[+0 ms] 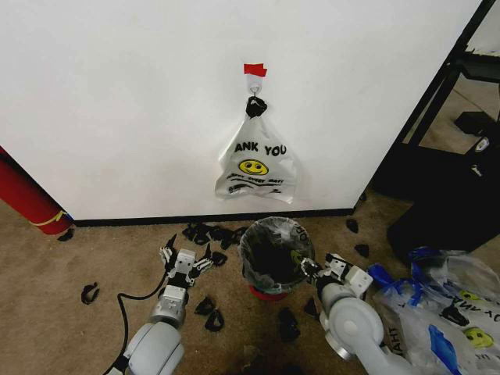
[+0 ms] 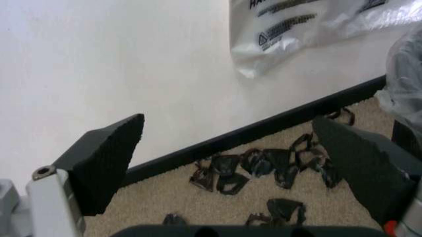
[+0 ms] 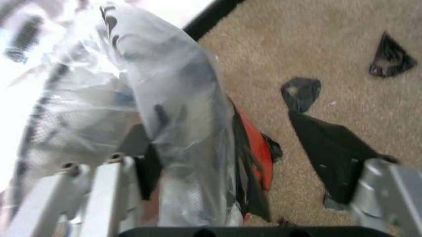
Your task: Pick up the garbage bag from the wall and place it over the trash bin.
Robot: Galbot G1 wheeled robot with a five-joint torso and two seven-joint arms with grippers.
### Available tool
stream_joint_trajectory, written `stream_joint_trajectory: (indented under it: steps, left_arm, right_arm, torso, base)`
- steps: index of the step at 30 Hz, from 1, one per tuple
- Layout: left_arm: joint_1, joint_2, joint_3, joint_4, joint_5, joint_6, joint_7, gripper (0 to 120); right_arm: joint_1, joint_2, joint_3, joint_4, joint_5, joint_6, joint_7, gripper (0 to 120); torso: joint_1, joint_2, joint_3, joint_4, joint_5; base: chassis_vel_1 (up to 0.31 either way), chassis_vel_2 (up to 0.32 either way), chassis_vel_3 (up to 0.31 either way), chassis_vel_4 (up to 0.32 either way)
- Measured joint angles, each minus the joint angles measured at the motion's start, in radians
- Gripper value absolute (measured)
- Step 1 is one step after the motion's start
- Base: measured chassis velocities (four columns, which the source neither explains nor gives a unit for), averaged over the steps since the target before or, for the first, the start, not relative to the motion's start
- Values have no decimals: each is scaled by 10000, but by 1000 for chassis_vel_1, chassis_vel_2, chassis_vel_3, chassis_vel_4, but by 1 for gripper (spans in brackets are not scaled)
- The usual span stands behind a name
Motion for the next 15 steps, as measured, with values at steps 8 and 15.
stream_joint_trajectory:
  steps: [8,15]
  left_arm:
    - [101,-12,-20,-105,-23,-54,27,100]
    - [196,-19,-28,-20,-38,-351,78,100]
  right_arm:
    - [131,-131,131,-156,-260,-93,-13,98]
    - [375,-259,377,-1072,-453,-528,-940,100]
  torso:
    - [0,0,1,1,1]
    - [0,-1,1,2,1]
  base:
    - [0,0,0,0]
    - [0,0,0,0]
